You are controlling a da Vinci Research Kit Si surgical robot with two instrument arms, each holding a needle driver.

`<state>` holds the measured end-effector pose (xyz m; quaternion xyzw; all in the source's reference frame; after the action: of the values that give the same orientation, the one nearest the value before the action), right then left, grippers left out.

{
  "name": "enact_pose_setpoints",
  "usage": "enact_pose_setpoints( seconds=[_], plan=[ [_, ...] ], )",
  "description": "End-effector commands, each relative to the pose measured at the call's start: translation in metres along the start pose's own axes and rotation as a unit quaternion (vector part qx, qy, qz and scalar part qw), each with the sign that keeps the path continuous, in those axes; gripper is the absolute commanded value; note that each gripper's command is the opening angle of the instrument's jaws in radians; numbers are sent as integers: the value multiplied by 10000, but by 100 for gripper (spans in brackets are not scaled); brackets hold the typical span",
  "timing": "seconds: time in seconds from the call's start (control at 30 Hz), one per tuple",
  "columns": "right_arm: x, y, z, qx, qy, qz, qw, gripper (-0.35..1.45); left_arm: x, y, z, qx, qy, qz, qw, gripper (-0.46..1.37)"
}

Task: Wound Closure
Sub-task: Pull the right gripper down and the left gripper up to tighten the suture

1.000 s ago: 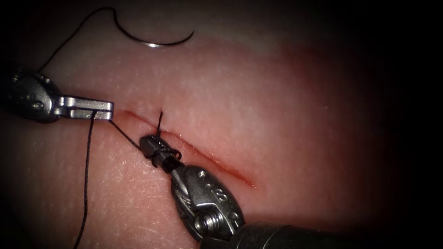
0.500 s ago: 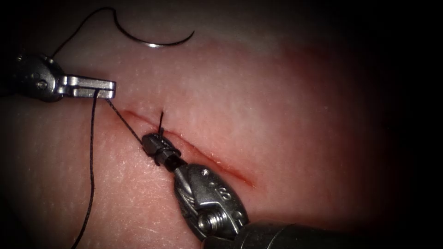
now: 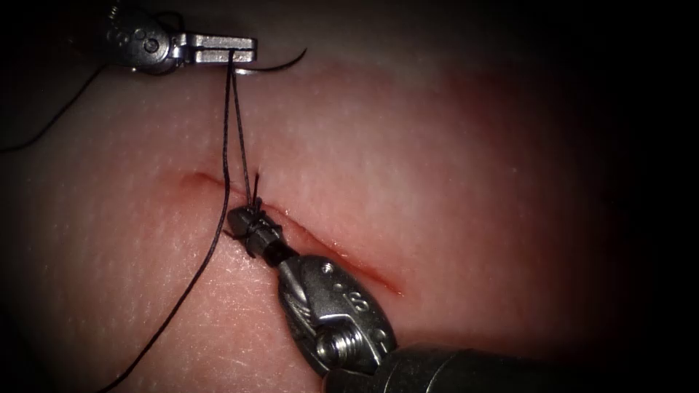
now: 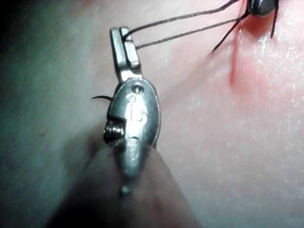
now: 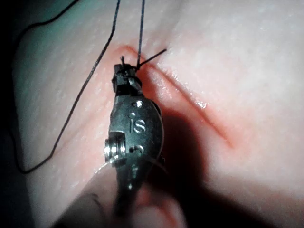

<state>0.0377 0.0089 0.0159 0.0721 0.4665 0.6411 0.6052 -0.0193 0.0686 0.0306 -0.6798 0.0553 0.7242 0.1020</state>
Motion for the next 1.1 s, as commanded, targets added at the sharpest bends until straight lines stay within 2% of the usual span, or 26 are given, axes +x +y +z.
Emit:
enact_pose_setpoints(
  seconds=[0.03,0.27,0.67,0.8,0.87,0.97,1.1],
  plan=[
    [0,-1,0,-48,-30,23,10000,-35,-4,-6,8,-6,10,5,10000,-35],
    [2,0,-3,-35,-41,23,10000,-35,-19,-24,37,-133,201,-181,9995,-35],
    [0,-1,-5,-69,-156,28,9999,-35,-38,-49,50,-291,367,-297,9985,-35],
    [0,-1,-5,-69,-156,28,9999,-35,-40,-48,50,-74,182,-467,9987,-35],
    [0,-1,-5,-73,-171,28,9998,-35,-42,-43,51,60,-43,-509,9987,-35],
    [0,-1,-5,-74,-170,28,9998,-35,-43,-45,53,107,-238,-526,9983,-35],
    [0,-2,-5,-98,-193,29,9998,-35,-45,-57,54,162,-267,-325,9990,-35]
  ],
)
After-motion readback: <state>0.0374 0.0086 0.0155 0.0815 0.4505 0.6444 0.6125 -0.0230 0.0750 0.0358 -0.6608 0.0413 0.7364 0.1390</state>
